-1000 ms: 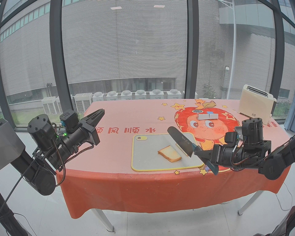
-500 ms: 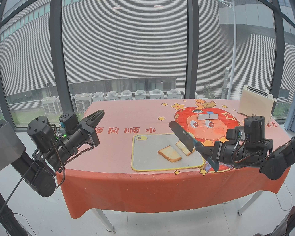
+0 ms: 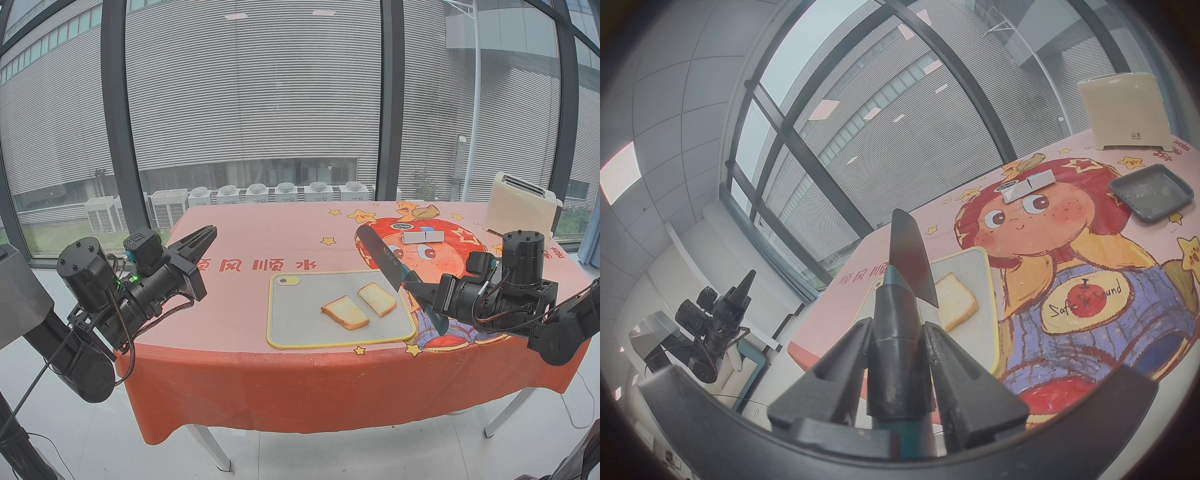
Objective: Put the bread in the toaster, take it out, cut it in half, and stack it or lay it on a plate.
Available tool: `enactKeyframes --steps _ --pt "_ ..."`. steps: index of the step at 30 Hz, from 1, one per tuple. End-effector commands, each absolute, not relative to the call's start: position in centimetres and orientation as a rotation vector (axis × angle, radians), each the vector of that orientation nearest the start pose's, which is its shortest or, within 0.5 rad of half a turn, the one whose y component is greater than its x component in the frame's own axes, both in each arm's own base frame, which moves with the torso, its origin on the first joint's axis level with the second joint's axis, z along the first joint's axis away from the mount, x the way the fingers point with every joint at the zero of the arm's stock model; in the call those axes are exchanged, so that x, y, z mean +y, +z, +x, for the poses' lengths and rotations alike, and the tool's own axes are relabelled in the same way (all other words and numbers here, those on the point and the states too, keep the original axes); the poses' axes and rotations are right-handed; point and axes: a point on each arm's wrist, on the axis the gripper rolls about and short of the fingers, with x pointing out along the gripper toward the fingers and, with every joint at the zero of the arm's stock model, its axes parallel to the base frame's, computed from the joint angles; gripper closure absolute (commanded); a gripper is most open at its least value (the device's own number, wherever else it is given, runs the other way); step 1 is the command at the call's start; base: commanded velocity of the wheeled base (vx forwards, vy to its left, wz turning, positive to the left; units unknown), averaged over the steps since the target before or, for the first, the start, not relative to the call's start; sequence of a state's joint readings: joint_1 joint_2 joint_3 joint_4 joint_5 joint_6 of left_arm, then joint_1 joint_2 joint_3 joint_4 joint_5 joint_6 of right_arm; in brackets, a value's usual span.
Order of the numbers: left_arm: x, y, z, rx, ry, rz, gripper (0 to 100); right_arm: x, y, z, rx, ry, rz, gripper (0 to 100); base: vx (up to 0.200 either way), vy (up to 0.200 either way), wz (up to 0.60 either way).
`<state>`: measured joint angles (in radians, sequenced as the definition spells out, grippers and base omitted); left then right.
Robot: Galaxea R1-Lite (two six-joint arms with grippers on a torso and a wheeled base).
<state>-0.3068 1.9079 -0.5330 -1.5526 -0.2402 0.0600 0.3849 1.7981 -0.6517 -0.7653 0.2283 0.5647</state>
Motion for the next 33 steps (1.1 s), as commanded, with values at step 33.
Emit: enactKeyframes --steps 33 --pt "-11.7 13.8 27.7 -0.202 -0.619 0.123 100 5.6 16.5 31.7 0.344 0.31 0.556 100 0.0 0.0 0.0"
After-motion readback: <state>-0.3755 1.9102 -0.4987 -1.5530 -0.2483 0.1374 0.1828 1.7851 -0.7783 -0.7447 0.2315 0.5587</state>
